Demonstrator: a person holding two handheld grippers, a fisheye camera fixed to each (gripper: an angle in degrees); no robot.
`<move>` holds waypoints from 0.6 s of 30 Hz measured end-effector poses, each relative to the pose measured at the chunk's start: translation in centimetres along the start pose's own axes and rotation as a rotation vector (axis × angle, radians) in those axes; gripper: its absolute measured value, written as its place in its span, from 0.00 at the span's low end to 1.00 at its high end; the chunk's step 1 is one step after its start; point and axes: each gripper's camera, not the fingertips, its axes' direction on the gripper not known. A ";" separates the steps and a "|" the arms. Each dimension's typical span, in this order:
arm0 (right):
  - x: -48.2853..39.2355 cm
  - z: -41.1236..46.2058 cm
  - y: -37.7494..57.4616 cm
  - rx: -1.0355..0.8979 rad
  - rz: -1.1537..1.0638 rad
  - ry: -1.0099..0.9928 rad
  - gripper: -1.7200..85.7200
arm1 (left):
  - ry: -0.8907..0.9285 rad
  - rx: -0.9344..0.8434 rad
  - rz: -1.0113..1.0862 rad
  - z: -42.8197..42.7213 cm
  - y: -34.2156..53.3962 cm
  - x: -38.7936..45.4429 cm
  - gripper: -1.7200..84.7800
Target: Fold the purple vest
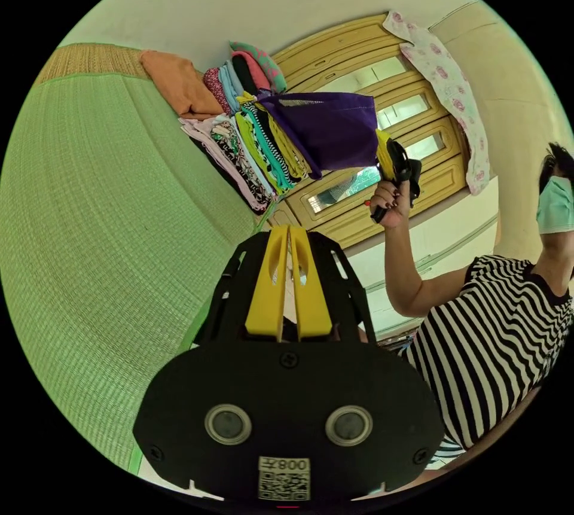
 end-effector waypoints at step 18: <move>-3.6 10.2 7.9 -0.451 0.015 -0.026 0.17 | 0.196 0.119 -0.096 -0.8 -2.5 0.2 0.12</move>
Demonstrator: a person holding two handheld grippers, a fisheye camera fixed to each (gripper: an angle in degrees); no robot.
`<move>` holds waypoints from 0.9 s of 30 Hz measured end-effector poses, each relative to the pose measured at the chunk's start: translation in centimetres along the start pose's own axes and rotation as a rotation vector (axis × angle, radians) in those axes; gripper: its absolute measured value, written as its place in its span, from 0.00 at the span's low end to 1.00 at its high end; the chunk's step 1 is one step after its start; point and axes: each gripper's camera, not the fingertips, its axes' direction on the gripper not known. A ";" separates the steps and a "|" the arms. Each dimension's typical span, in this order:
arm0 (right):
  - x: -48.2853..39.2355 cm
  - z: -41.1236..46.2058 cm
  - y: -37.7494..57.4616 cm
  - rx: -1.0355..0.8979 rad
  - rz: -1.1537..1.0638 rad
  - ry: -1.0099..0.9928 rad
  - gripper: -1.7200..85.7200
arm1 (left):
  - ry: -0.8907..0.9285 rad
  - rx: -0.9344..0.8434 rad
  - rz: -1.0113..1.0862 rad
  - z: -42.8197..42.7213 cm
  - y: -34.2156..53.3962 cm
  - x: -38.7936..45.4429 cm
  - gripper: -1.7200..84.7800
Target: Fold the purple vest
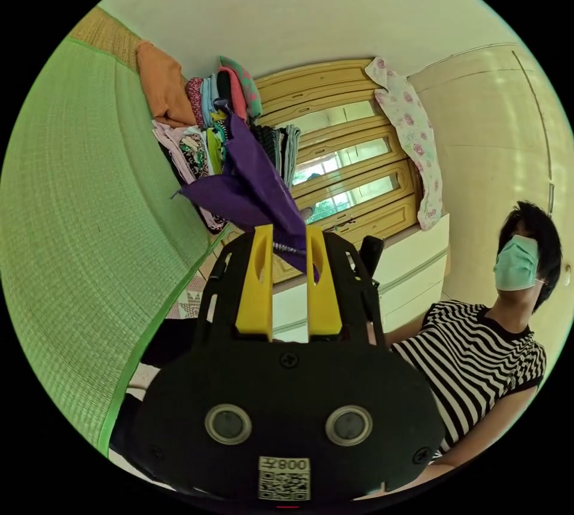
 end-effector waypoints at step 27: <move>0.5 2.8 -6.0 -0.244 0.131 0.026 0.18 | -0.042 -0.312 -0.076 22.5 -15.2 -1.3 0.03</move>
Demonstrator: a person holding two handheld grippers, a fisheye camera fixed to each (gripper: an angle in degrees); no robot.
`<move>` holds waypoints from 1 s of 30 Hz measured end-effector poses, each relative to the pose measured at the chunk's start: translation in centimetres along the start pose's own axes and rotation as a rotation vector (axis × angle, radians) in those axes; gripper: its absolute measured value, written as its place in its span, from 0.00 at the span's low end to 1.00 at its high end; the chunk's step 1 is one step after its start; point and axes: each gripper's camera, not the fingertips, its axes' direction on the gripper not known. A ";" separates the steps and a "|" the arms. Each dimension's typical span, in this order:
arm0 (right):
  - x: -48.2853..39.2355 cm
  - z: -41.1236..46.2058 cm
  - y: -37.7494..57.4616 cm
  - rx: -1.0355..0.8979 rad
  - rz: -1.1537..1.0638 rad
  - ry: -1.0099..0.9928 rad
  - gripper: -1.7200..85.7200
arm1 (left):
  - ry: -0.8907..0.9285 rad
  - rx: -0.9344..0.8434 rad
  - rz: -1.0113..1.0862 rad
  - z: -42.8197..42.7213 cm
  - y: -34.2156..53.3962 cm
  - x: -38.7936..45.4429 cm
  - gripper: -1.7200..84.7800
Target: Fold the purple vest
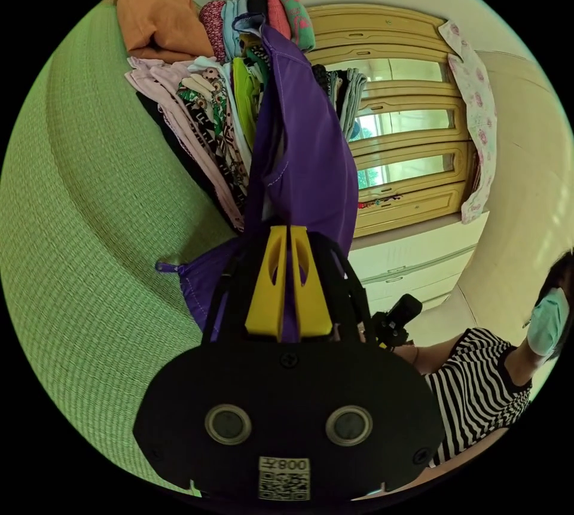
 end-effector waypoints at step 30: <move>-15.8 0.0 -40.6 -0.195 -0.347 1.336 0.13 | -0.163 -0.082 0.346 7.7 -1.9 17.0 0.03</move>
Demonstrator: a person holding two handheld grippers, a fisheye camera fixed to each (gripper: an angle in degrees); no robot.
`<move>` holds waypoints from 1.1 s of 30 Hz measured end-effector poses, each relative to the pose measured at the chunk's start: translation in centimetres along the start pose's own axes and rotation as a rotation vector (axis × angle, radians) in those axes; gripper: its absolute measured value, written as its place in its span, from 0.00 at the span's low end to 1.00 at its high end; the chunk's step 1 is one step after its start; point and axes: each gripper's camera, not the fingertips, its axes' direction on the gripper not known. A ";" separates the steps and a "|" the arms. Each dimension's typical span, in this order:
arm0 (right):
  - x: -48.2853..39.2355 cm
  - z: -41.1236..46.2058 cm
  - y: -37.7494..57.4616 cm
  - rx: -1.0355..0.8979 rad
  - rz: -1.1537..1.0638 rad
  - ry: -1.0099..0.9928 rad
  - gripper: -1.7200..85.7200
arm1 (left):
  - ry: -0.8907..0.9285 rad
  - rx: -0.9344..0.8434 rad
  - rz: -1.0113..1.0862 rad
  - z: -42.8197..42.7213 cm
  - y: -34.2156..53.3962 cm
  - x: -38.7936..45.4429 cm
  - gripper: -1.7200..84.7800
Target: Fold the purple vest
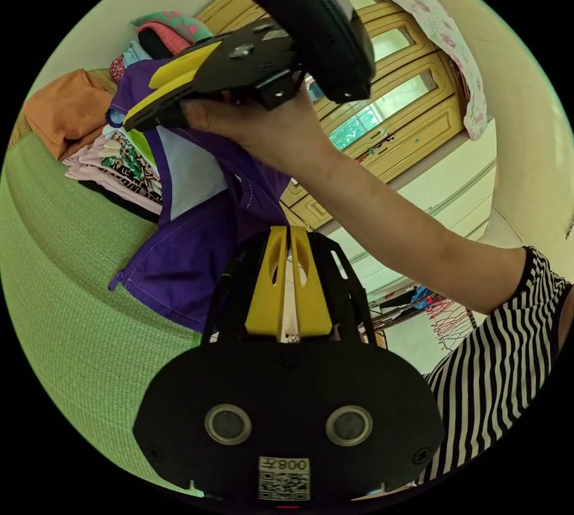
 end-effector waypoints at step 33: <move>21.8 -15.8 54.1 0.715 0.679 -0.399 0.02 | 0.225 0.404 -0.289 -14.9 13.3 -10.2 0.16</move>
